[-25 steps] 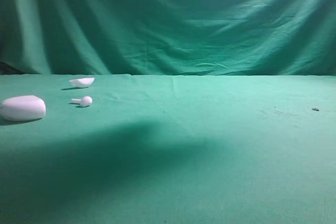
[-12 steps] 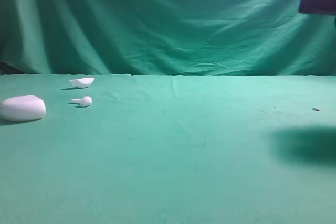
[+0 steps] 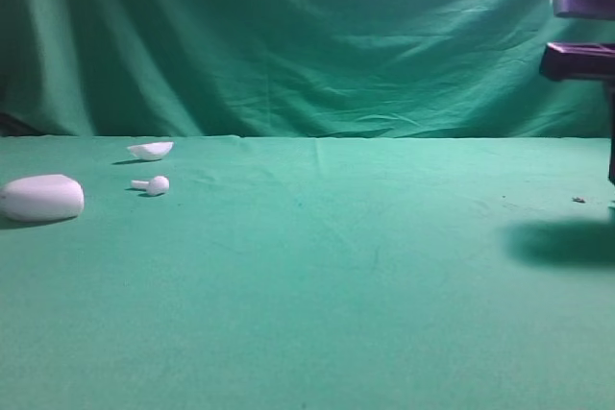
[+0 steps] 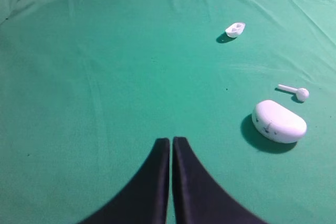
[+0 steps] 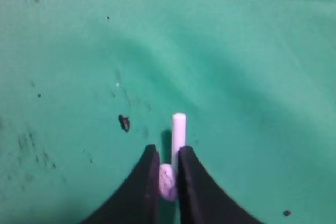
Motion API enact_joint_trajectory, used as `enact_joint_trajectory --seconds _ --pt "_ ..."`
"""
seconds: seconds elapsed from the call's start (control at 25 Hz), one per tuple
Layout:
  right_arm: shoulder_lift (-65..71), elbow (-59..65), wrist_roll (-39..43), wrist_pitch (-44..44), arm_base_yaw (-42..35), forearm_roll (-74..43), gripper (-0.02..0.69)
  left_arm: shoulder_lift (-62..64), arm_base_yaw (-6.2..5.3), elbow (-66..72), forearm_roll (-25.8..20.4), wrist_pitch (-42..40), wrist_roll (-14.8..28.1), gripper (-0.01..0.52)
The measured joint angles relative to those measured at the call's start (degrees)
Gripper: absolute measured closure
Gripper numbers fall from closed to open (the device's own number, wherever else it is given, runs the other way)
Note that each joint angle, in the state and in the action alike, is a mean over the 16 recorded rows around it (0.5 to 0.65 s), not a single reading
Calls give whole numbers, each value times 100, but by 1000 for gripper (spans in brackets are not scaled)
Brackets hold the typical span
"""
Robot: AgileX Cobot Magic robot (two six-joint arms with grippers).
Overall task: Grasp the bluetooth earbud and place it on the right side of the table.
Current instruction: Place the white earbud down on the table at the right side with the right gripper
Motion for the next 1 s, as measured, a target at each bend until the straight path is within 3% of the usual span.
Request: enact_joint_trajectory --seconds 0.36,1.0 --pt "238 128 -56 -465 -11 20 559 0 0 0 0 0 0 514" --pt "311 128 -235 -534 -11 49 292 0 0 0 0 0 0 514"
